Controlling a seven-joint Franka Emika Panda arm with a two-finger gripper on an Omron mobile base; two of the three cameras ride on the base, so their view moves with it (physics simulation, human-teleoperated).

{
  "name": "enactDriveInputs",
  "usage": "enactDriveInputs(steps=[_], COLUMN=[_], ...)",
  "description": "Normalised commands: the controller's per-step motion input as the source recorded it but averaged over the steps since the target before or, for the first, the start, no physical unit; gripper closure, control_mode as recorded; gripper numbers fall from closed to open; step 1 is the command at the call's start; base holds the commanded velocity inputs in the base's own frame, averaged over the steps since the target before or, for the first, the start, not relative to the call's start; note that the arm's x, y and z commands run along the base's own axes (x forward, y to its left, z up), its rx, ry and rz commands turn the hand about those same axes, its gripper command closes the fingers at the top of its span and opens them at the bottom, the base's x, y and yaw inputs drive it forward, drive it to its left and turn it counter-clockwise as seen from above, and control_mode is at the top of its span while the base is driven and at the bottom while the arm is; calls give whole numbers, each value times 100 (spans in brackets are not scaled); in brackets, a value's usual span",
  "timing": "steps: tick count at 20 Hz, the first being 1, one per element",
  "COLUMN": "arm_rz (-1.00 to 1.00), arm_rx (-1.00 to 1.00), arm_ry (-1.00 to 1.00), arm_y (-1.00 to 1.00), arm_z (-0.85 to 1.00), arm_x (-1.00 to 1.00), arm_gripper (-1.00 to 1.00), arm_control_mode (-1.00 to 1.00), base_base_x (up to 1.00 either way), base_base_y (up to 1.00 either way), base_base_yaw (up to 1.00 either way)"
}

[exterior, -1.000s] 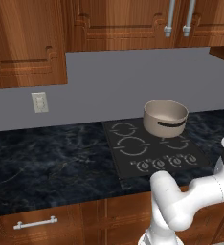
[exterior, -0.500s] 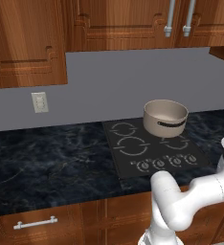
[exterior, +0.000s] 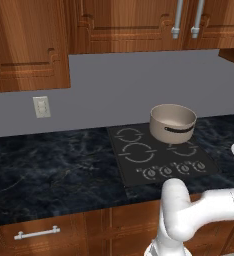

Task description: Retrieve the frozen meat and place it in the pot on a burner. Then turn the burner on.

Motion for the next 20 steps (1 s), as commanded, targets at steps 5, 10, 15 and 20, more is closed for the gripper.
enactDriveInputs(steps=[5,10,15,20], arm_rz=[14,7,0,4], arm_rx=[-31,-16,0,0], arm_ry=[-18,-13,-3,-6], arm_y=[75,81,40,9], arm_z=[16,6,3,14], arm_x=[-64,-6,23,55], arm_gripper=[100,100,100,100], arm_control_mode=[-100,-100,-100,-100], base_base_x=[0,0,0,0], base_base_y=[0,0,0,0], base_base_yaw=[0,0,0,0])
